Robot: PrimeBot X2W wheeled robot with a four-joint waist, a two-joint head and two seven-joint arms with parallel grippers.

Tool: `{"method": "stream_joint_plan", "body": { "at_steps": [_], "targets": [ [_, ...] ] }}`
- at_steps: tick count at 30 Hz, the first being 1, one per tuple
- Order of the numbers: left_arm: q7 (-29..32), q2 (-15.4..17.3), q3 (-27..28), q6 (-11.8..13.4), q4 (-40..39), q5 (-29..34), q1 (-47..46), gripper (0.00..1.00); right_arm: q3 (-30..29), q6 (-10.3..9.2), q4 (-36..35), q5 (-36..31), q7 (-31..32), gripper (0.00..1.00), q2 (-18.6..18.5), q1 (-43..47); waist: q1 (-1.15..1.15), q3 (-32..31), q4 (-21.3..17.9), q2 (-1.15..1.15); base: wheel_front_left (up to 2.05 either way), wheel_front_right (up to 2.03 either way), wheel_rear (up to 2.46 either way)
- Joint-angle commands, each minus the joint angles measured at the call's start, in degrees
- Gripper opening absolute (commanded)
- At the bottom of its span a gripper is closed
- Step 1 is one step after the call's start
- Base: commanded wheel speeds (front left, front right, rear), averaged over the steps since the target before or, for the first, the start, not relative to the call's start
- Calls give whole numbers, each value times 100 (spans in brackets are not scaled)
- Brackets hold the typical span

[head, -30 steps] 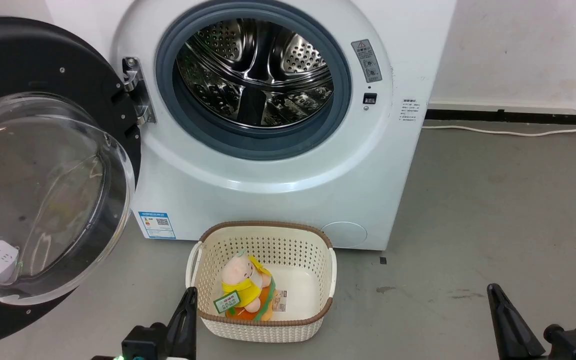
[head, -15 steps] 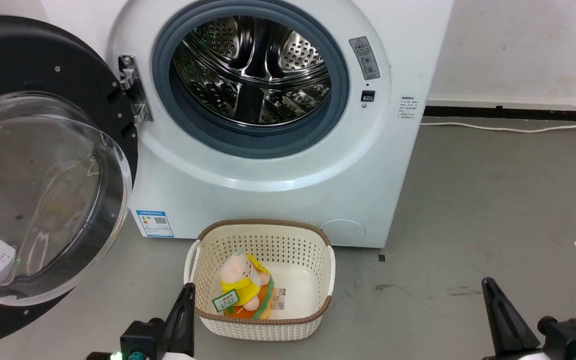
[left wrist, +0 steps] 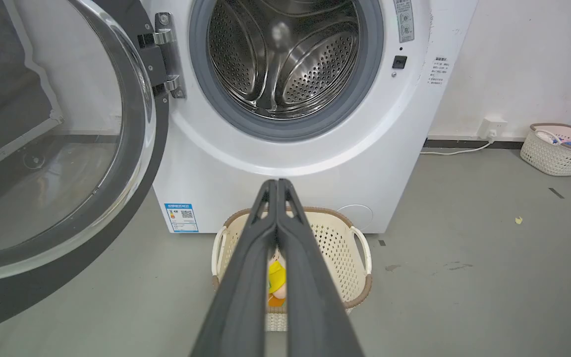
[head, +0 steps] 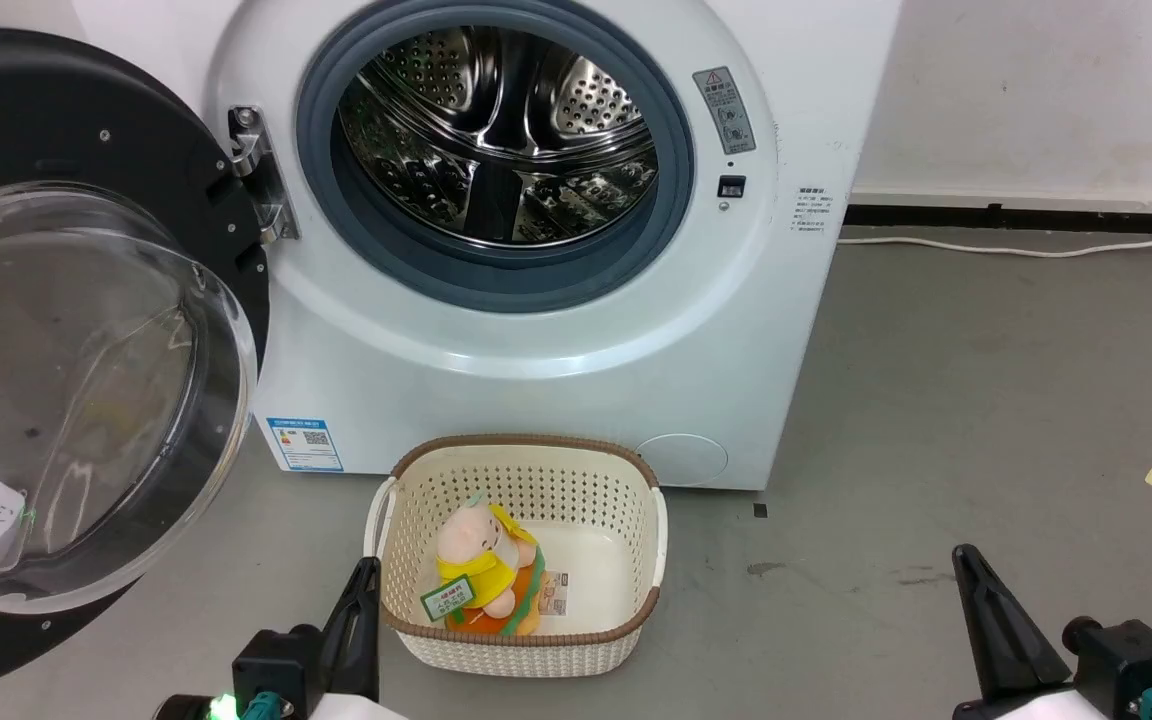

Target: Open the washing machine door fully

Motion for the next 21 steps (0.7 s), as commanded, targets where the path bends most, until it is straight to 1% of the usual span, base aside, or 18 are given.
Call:
{"method": "stream_joint_plan", "body": {
  "at_steps": [1, 21],
  "targets": [
    [31, -10, 31, -22, -38, 51, -100, 0, 14, 2, -37, -53, 33, 0, 4, -67, 0, 2, -2, 0, 0, 0, 0],
    [277, -54, 204, -65, -201, 222, -161, 0, 101, 3, -91, -145, 280, 0, 6, -200, 0, 62, -48, 0, 0, 0, 0]
  ]
}}
